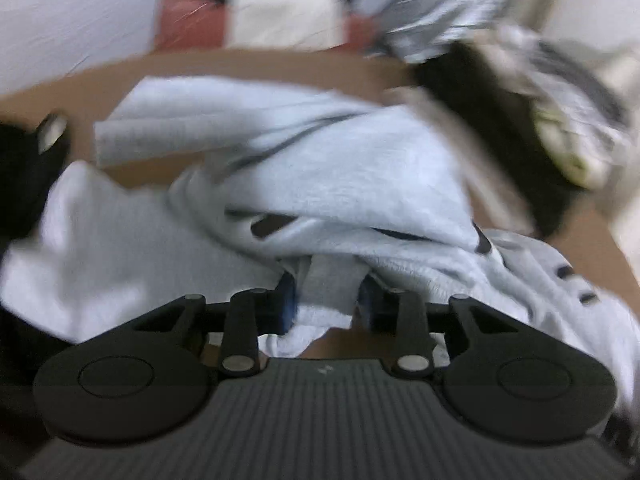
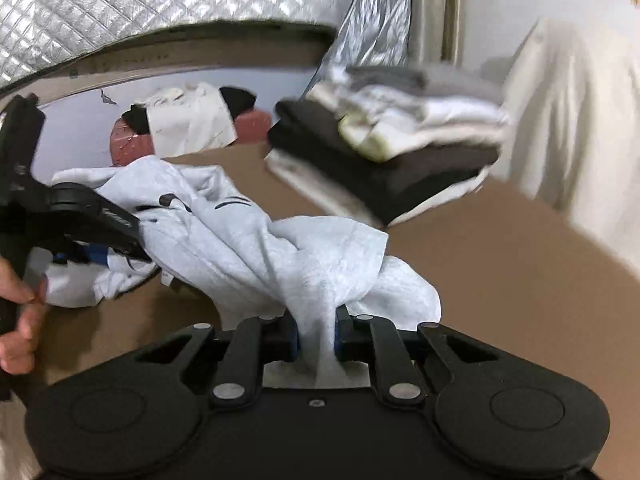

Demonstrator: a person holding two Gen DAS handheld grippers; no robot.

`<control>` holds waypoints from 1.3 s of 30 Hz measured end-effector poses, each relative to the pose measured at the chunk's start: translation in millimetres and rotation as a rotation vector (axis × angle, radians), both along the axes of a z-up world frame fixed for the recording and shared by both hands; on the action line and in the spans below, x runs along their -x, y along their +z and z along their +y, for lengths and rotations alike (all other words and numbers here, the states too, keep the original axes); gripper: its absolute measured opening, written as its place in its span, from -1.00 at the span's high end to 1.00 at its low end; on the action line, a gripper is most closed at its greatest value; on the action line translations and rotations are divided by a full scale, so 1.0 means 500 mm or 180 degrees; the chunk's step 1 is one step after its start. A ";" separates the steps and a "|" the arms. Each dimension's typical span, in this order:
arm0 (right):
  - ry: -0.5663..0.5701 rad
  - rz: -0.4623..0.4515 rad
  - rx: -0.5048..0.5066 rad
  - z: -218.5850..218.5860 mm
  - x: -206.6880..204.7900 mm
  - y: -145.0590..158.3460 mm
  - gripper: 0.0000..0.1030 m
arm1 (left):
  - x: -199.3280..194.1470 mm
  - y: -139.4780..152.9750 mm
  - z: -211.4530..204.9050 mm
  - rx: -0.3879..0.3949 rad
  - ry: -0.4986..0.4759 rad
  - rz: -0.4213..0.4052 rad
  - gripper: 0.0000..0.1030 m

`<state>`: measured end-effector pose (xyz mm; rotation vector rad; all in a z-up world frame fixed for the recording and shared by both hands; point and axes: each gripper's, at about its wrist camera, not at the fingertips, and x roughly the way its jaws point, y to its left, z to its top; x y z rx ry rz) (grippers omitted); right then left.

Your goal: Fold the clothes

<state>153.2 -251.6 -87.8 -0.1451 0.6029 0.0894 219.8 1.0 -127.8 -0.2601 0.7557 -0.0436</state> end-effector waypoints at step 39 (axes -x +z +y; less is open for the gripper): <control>-0.2619 0.0339 -0.2510 -0.927 0.374 -0.085 -0.08 | 0.305 -0.123 -0.461 -0.0907 -0.2392 -0.0581 -0.76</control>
